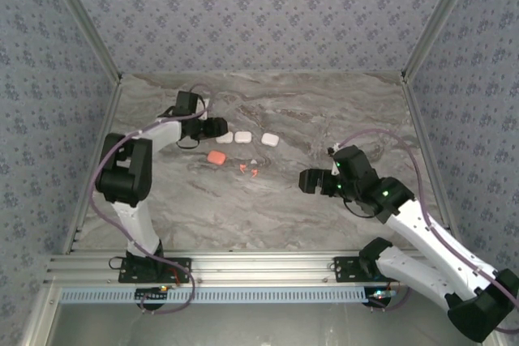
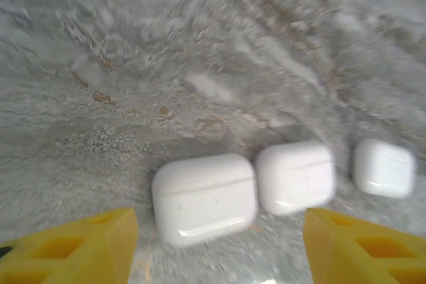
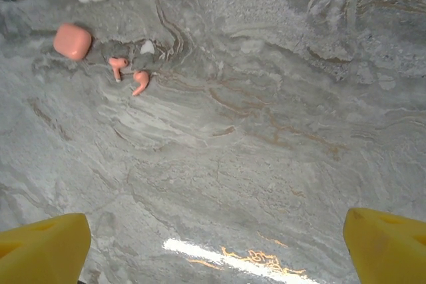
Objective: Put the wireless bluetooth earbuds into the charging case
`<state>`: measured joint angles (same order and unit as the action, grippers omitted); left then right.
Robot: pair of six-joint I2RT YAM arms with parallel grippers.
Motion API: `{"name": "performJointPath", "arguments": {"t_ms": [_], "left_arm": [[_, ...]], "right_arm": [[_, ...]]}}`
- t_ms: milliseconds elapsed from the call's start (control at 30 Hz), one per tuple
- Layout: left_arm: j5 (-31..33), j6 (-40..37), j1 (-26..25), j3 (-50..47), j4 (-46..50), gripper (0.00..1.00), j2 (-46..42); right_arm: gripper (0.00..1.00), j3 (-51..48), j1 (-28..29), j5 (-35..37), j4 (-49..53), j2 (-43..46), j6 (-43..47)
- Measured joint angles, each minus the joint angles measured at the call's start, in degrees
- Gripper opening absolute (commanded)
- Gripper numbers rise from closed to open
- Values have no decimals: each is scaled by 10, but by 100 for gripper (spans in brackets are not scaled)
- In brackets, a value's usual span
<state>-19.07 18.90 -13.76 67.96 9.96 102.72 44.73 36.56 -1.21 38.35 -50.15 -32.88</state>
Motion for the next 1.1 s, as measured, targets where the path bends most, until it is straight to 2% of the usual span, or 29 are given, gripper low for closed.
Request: {"name": "performJointPath", "arguments": {"t_ms": [233, 367, 467, 633, 900, 1100], "left_arm": [[27, 10, 0, -129, -20, 86, -275], [58, 23, 3, -191, 6, 92, -398], [84, 36, 11, -218, 40, 98, -448], [94, 68, 58, -271, 84, 99, -498], [53, 117, 141, -302, 137, 99, -508], [47, 143, 169, -318, 165, 99, -577]], "right_arm": [[100, 52, 44, 17, -18, -99, 41], [100, 120, 60, 19, -38, -200, 87], [100, 202, 86, 30, -41, -297, 137], [100, 308, 116, 23, -73, -421, 206], [96, 453, 135, -23, -99, -617, 308], [92, 565, 138, -29, -84, -734, 359]]}}
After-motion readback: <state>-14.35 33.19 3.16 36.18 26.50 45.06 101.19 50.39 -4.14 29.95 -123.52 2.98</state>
